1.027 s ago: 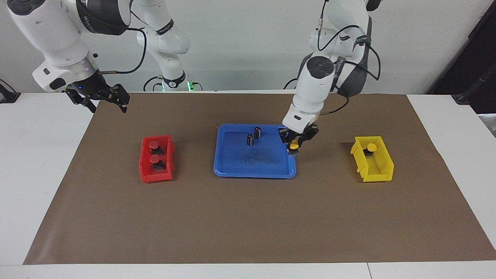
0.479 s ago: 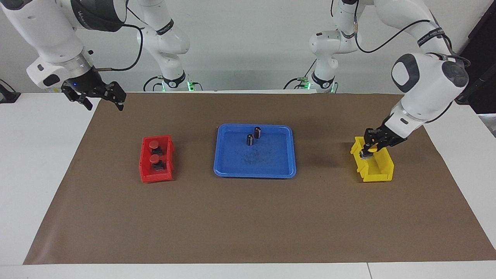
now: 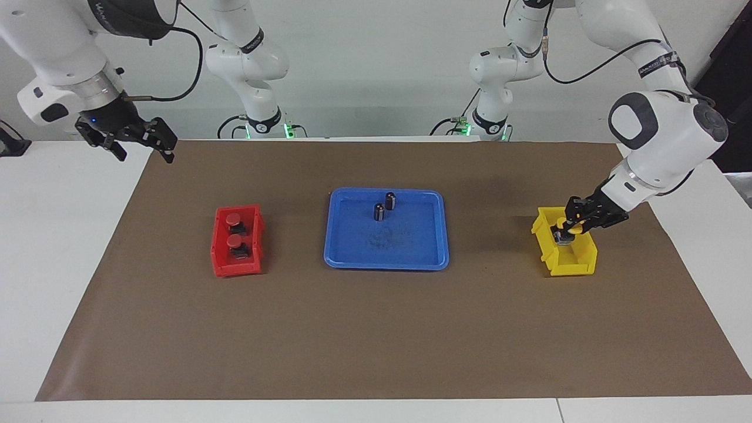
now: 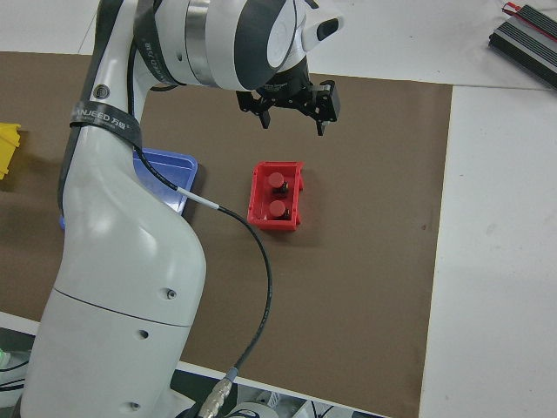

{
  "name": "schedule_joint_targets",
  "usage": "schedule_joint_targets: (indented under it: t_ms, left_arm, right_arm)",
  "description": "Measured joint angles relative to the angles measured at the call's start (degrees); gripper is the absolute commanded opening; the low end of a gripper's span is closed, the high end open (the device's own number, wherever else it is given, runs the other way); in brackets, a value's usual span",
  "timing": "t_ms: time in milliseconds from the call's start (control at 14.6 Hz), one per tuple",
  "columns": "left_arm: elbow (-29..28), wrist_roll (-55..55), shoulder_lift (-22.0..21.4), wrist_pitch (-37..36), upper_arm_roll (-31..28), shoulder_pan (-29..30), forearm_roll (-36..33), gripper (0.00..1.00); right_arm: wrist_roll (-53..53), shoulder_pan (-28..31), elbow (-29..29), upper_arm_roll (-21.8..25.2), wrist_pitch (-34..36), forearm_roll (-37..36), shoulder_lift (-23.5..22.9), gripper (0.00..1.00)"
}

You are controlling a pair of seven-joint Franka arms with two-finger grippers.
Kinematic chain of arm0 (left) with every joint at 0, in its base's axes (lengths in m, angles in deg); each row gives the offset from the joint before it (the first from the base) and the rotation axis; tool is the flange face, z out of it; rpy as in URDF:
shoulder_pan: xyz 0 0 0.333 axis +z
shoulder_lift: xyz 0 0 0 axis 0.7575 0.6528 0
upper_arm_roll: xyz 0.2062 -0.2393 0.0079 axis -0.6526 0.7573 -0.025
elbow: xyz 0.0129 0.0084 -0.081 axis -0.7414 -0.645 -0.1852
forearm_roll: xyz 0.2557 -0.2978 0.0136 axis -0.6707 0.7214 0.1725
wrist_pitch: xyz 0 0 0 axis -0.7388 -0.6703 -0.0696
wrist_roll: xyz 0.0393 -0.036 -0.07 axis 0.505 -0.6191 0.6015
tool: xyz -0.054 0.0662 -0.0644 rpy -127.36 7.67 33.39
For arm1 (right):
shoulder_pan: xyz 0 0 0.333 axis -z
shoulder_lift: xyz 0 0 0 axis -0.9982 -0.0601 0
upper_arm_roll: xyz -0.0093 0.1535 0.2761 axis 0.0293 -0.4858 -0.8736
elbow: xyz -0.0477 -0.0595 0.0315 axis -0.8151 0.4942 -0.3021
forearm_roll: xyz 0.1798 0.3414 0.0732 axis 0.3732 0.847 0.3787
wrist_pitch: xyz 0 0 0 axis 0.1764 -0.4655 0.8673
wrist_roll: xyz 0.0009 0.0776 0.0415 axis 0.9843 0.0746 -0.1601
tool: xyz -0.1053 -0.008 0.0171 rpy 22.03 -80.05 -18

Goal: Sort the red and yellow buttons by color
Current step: 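Place the yellow button into the yellow bin with the left gripper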

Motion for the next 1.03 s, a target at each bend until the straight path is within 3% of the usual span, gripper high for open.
schedule_joint_targets:
  t_ms: [548, 1027]
  left_arm:
    - [-0.9, -0.8, 0.3, 2.8, 0.0, 0.6, 0.0, 0.01]
    - [-4.8, -2.5, 2.0, 9.6, 0.0, 1.4, 0.0, 0.01]
  right_arm:
    - [0.0, -0.1, 0.0, 0.2, 0.1, 0.0, -0.1, 0.99]
    - [0.0, -0.3, 0.0, 0.2, 0.1, 0.0, -0.1, 0.99]
